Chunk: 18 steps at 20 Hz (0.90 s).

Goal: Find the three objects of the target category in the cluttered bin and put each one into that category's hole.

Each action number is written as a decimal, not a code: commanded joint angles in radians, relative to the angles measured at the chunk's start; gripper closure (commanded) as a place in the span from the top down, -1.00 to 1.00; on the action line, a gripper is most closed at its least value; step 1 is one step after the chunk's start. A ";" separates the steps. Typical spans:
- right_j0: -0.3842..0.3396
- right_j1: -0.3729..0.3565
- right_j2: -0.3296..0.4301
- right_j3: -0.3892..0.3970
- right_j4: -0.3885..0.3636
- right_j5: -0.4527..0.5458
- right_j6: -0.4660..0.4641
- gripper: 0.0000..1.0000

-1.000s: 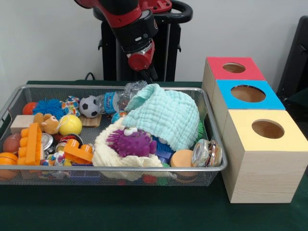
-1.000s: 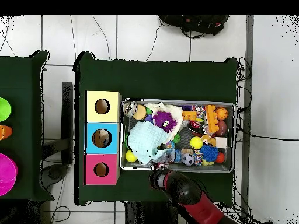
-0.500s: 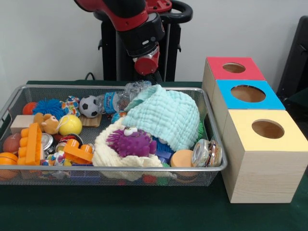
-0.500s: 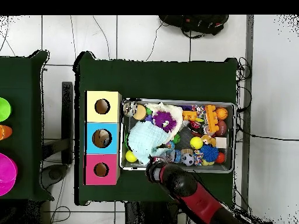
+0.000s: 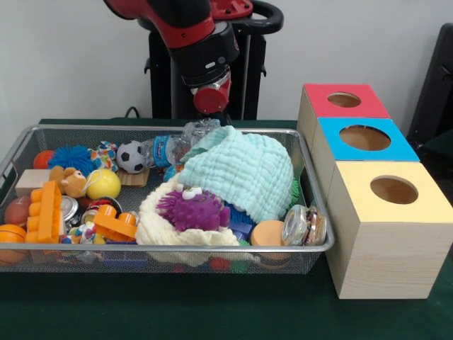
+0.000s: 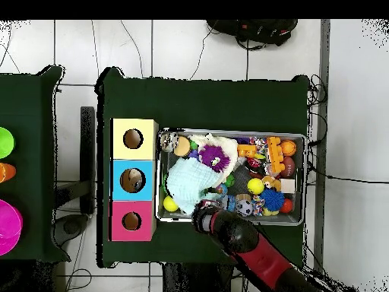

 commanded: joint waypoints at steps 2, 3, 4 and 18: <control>-0.066 0.022 0.065 -0.105 0.022 -0.006 0.086 -1.00; -0.067 0.023 0.066 -0.104 0.022 -0.005 0.086 -1.00; -0.068 0.023 0.066 -0.103 0.022 -0.005 0.087 -1.00; -0.053 0.019 0.056 -0.089 0.021 -0.017 0.099 -1.00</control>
